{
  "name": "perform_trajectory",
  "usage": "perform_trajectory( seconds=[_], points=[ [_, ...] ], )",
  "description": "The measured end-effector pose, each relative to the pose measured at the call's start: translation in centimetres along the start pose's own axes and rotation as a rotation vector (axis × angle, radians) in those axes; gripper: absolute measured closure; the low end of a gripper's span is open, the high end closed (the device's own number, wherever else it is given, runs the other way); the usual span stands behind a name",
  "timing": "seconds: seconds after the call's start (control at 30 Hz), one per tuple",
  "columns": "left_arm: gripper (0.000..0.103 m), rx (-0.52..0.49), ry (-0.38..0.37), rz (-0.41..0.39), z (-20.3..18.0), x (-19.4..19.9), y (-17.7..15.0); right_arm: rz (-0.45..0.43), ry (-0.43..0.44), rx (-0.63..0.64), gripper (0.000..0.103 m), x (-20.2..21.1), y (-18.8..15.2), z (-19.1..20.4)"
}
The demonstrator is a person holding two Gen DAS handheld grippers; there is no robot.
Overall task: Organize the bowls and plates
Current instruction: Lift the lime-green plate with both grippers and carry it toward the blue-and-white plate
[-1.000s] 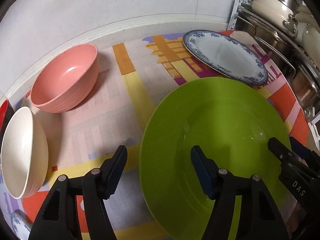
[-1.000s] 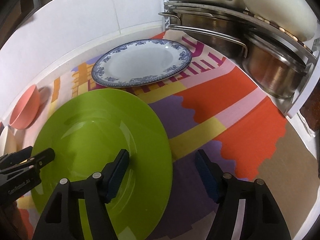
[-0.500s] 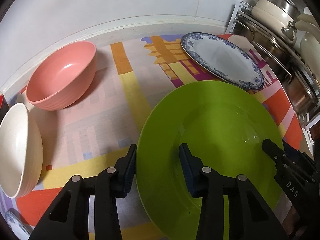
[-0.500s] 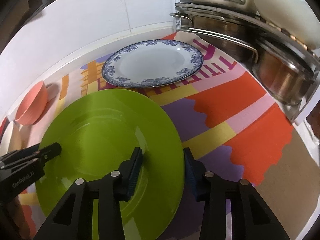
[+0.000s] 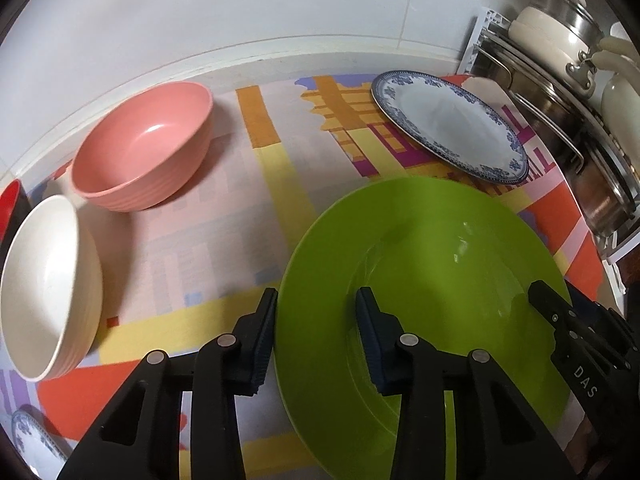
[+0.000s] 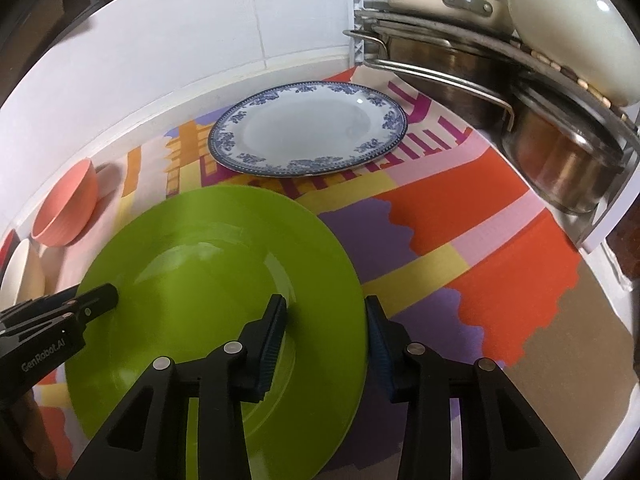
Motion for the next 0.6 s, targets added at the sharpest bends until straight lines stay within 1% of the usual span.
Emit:
perform_trajectory(
  seconds=[0.17, 0.33, 0.6],
  points=[
    [0.066, 0.008, 0.009, -0.012, 0.7, 1.1, -0.8, -0.014, -0.013, 0.027, 0.064, 1.3, -0.2, 0.8],
    [0.066, 0.014, 0.014, -0.004, 1.3, 1.6, -1.5, -0.007, -0.011, 0.047, 0.064, 2.0, -0.8, 1.6],
    [0.066, 0.027, 0.017, 0.024, 1.8, 2.0, -2.7, 0.043, 0.001, 0.048, 0.064, 2.4, -1.8, 2.0]
  ],
)
Point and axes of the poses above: each gripper's, at about its wrist camera, not at the fingertips, and x roughly against the way its jaws point, z to its left, y to its top, the point moved 6 cm from there along -x, roughly the way its jaws point, and after that the axes turned 1 degree about x, right-handed, at the moved point
